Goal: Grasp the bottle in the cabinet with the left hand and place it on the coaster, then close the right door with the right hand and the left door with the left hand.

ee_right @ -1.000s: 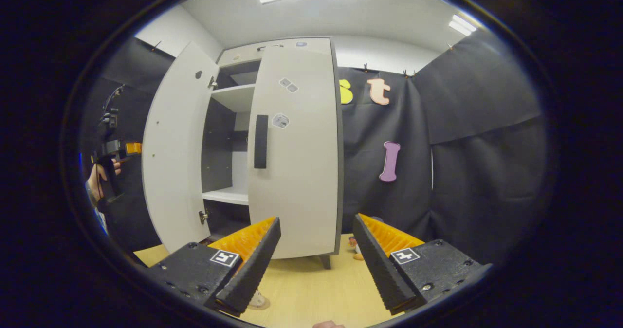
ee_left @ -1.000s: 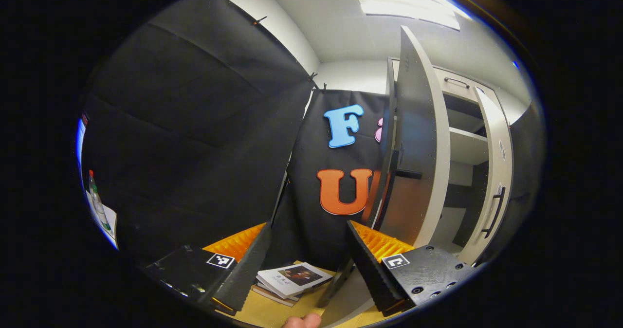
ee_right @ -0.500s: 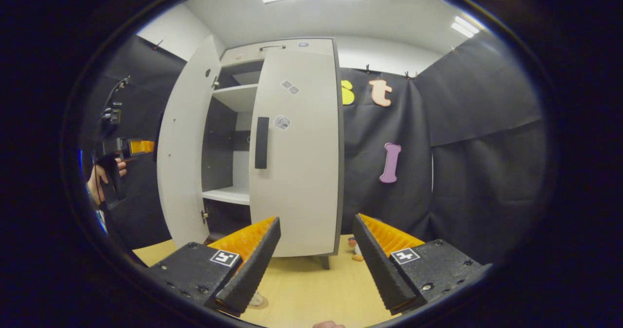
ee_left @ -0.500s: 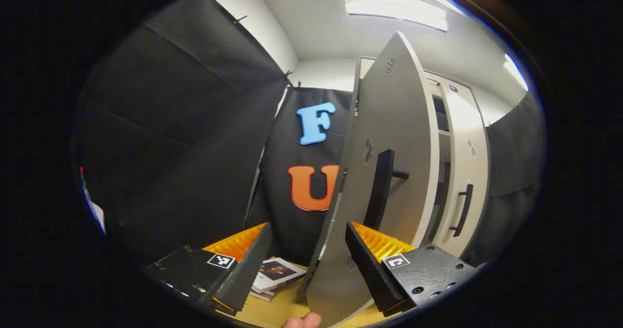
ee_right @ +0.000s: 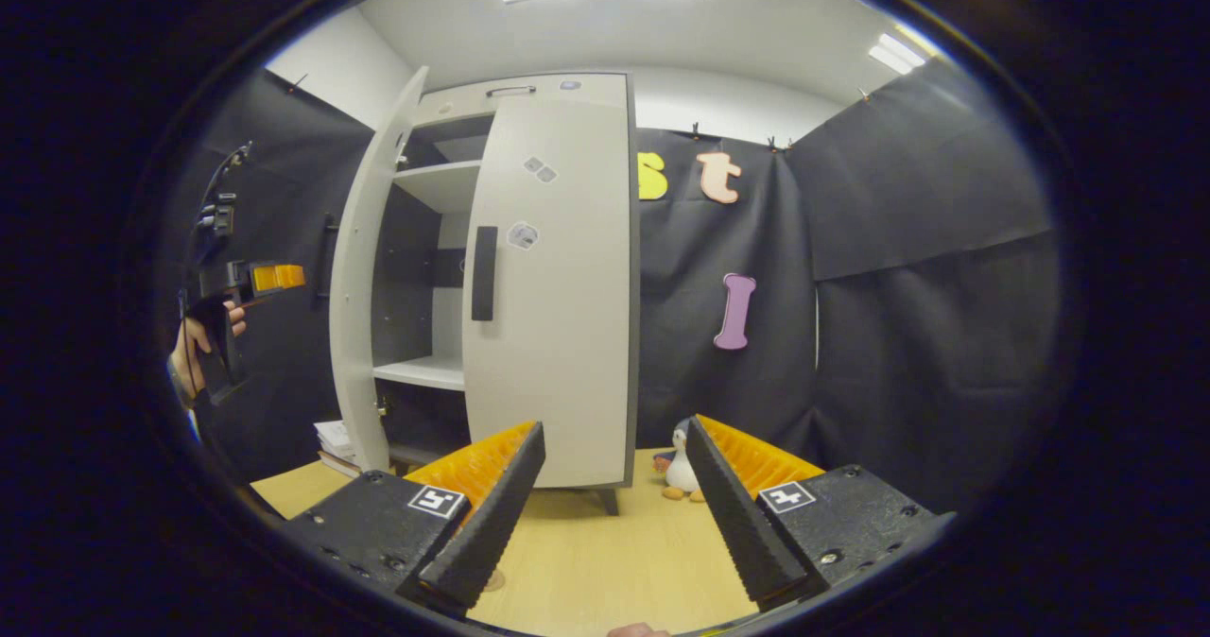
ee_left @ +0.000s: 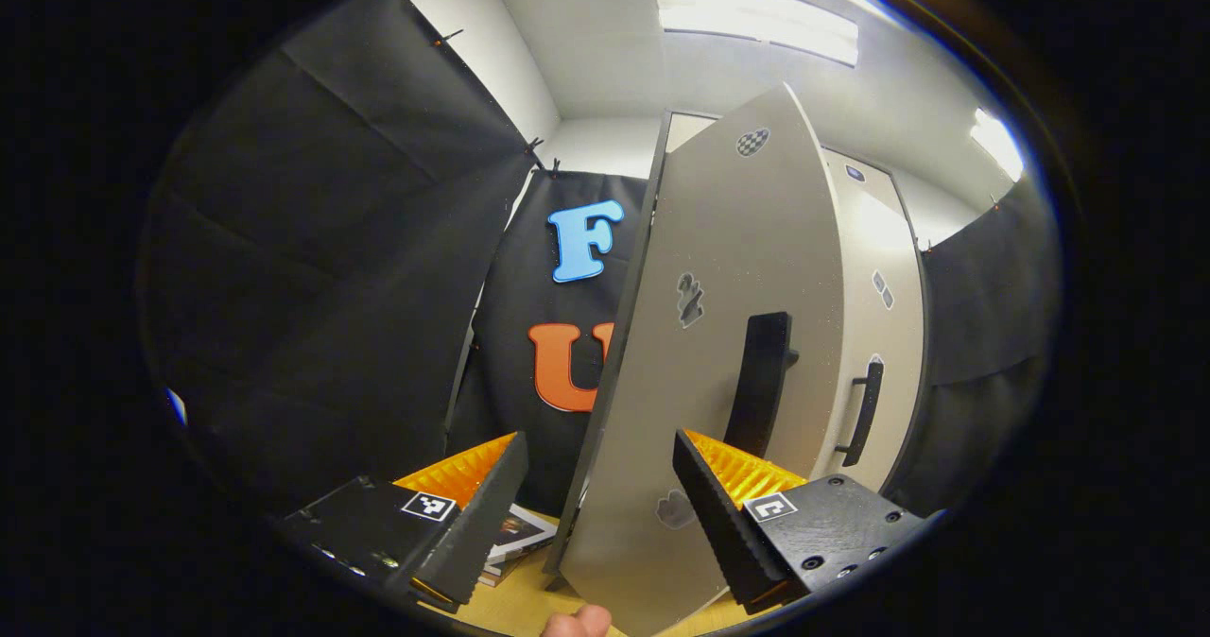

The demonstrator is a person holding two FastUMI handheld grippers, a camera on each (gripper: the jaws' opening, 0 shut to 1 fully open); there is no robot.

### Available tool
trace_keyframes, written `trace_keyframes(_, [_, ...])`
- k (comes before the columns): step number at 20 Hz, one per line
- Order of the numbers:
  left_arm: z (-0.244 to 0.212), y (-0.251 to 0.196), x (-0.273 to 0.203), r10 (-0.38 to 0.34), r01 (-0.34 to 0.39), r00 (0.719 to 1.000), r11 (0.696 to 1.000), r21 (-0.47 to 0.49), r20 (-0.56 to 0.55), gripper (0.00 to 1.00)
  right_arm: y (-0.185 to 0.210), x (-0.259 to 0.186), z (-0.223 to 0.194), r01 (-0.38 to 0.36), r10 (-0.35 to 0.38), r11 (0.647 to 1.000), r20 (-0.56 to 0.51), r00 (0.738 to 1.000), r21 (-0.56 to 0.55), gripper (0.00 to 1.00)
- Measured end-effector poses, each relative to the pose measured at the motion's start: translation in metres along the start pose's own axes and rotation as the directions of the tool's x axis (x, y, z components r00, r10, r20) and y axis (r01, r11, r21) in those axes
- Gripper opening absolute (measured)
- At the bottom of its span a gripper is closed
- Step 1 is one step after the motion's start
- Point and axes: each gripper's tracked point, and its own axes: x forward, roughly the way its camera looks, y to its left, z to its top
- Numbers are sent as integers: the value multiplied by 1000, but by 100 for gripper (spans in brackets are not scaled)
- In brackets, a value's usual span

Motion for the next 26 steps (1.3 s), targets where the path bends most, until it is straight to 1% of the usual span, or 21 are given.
trace_keyframes(2, [5, -7, -11, -24, 24, 1000, 1000, 9, -2, 99, 4, 1, -2, -6, 6, 1000, -3, 1000, 10, 98])
trace_keyframes(3, [7, -12, -18, -37, 37, 999, 999, 18, 3, 95, 6, 3, -3, -9, 9, 1000, -5, 1000, 14, 98])
trace_keyframes(4, [8, -16, -26, -44, 43, 999, 998, 38, 8, 99, 8, 3, -5, -14, 14, 1000, -9, 1000, 19, 98])
trace_keyframes(5, [9, -18, -33, -38, 37, 999, 997, 65, 21, 99, 11, 4, -7, -20, 21, 999, -16, 1000, 25, 98])
trace_keyframes(6, [11, -18, -38, -29, 25, 998, 996, 87, 46, 95, 13, 5, -9, -28, 29, 999, -22, 999, 32, 98])
trace_keyframes(7, [14, -19, -38, -18, 11, 998, 995, 102, 67, 95, 15, 6, -10, -31, 32, 999, -27, 999, 37, 98])
trace_keyframes(8, [14, -18, -35, -10, 1, 997, 994, 113, 80, 99, 16, 5, -10, -35, 36, 999, -31, 999, 39, 98])
trace_keyframes(10, [8, -13, -26, 14, -25, 996, 992, 127, 83, 99, 18, 4, -8, -39, 40, 998, -28, 999, 39, 98])
trace_keyframes(11, [4, -10, -18, 28, -38, 996, 992, 122, 82, 99, 16, 3, -6, -37, 38, 999, -21, 999, 36, 94])
trace_keyframes(12, [-2, -6, -7, 38, -45, 997, 993, 109, 70, 99, 14, 2, -4, -31, 32, 999, -16, 999, 31, 98])
trace_keyframes(14, [-15, -4, 10, 40, -42, 999, 995, 85, 27, 95, 6, 0, -1, -14, 14, 1000, -7, 1000, 26, 98])
trace_keyframes(15, [-22, -5, 14, 45, -45, 999, 996, 80, 3, 95, 1, -2, -1, -2, 2, 1000, -4, 1000, 27, 94])
trace_keyframes(16, [-24, -8, 16, 44, -44, 999, 996, 76, 0, 99, -4, -3, -1, 10, -9, 1000, -5, 1000, 28, 98])
trace_keyframes(17, [-24, -17, 17, 22, -22, 1000, 998, 65, 3, 94, -9, -4, -3, 23, -23, 999, -8, 1000, 30, 98])
trace_keyframes(18, [-29, -32, 18, -11, 12, 1000, 999, 53, -10, 99, -13, -4, -4, 35, -35, 999, -11, 999, 32, 98])
trace_keyframes(19, [-33, -48, 19, -50, 51, 998, 998, 48, -23, 99, -15, -3, -4, 44, -44, 998, -10, 999, 35, 98])
trace_keyframes(20, [-33, -61, 19, -82, 83, 996, 995, 52, -22, 94, -18, -2, -3, 54, -54, 998, -10, 999, 38, 98])
trace_keyframes(21, [-32, -68, 18, -92, 93, 996, 994, 51, -16, 94, -21, -4, -3, 62, -61, 997, -10, 998, 42, 98])
trace_keyframes(22, [-32, -71, 17, -93, 94, 996, 994, 50, -6, 99, -22, -4, -3, 66, -65, 997, -8, 998, 46, 98])
trace_keyframes(23, [-31, -72, 16, -92, 92, 996, 995, 47, 1, 96, -24, -4, -1, 69, -69, 996, -4, 998, 49, 98])
trace_keyframes(26, [-34, -70, 4, -91, 92, 996, 994, 56, -20, 99, -25, -5, -2, 74, -74, 996, -1, 997, 42, 98])
